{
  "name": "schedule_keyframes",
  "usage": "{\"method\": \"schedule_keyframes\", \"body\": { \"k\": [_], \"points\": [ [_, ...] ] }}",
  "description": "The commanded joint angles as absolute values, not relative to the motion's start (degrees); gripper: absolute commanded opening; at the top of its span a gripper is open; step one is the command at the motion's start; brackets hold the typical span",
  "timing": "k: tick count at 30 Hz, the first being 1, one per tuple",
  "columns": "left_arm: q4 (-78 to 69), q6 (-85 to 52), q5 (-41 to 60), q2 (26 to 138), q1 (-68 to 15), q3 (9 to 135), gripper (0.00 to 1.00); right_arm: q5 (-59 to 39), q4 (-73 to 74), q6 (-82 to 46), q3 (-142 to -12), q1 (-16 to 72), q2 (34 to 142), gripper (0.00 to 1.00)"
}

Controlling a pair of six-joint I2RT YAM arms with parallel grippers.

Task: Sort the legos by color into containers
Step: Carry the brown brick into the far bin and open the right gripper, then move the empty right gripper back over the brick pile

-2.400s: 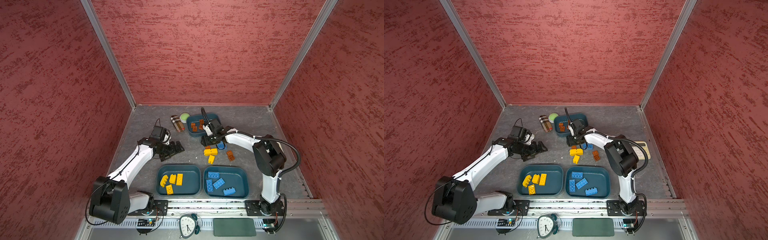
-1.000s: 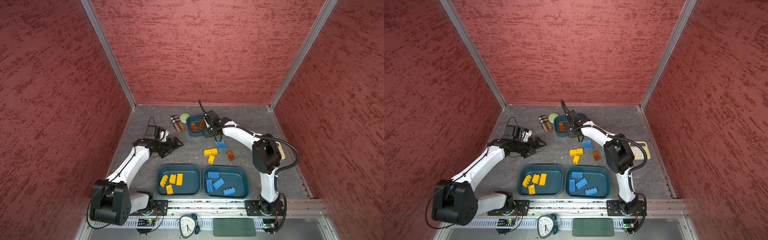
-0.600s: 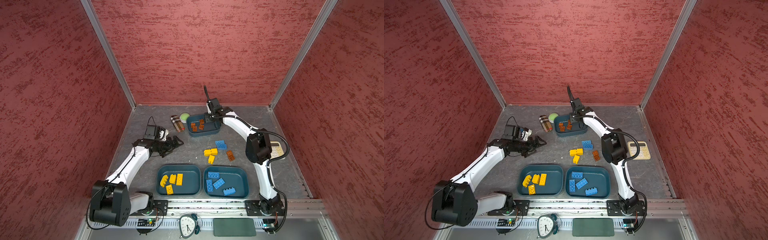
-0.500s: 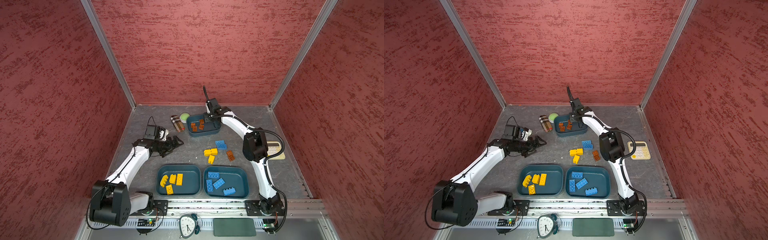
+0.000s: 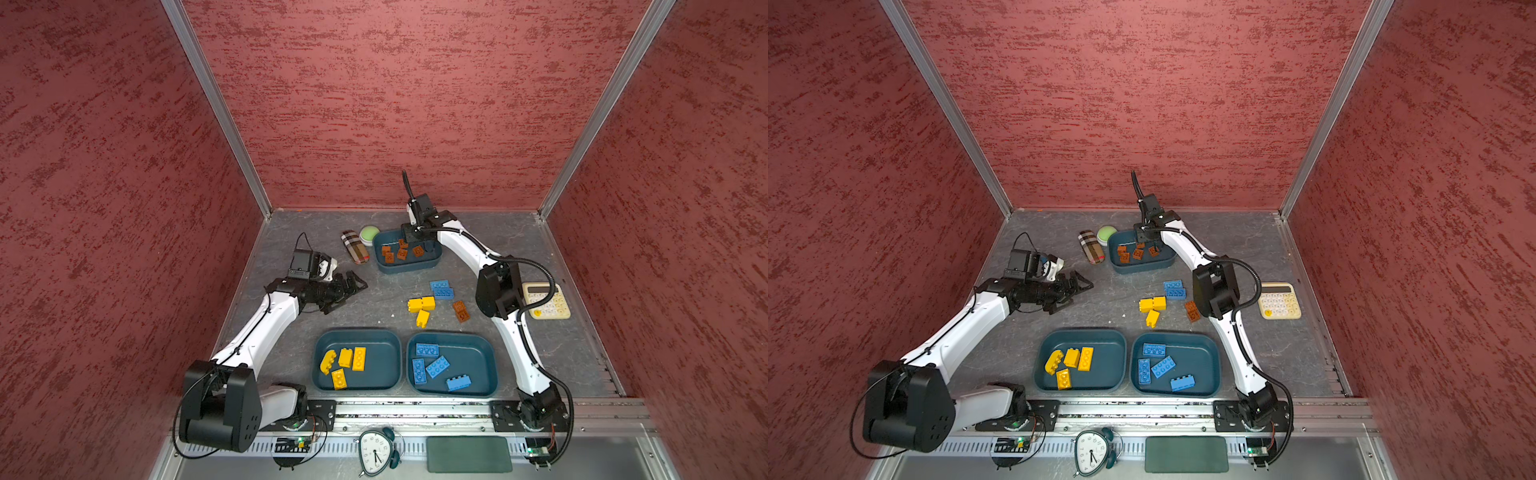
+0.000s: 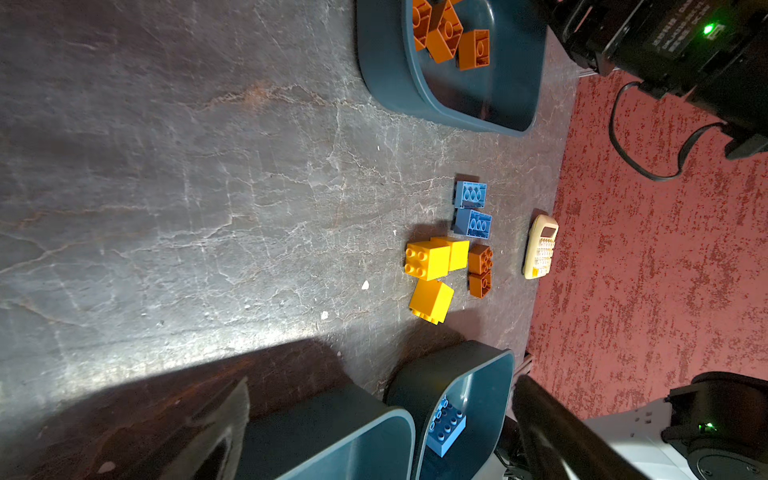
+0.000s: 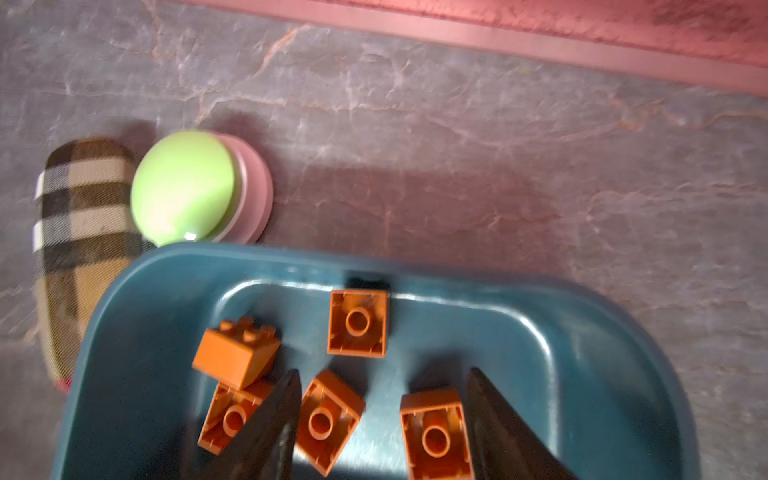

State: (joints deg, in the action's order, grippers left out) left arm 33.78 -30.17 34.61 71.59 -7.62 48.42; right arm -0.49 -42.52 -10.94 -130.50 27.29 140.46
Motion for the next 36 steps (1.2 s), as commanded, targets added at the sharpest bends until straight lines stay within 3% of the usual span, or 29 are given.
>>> {"method": "schedule_keyframes", "body": {
  "k": [1,5,15,21,28,36],
  "points": [
    [33.55,-29.88,35.37,72.42,-7.29,49.64,0.99,-4.37,-42.81,-9.48,-123.82,28.36,132.13,0.67],
    [33.75,-29.34,35.67,73.36,-7.34,49.75,0.99,-7.76,-42.08,-5.17,-112.17,29.85,124.12,0.71],
    [34.01,-28.16,36.03,75.58,-8.07,50.8,0.99,-13.79,-42.42,20.13,-88.83,34.69,110.28,0.72],
    [35.13,-27.56,35.28,75.28,-8.44,51.11,0.99,-18.38,-46.72,30.35,-86.65,37.44,110.8,0.72],
    [36.14,-26.98,34.11,74.44,-8.35,50.63,0.99,-8.88,-45.84,36.85,-84.85,40.47,113.22,0.75],
    [36.24,-26.99,33.93,74.42,-8.44,50.63,0.99,-6.52,-46.04,38.81,-85.37,40.52,115.61,0.73]
  ]
}}
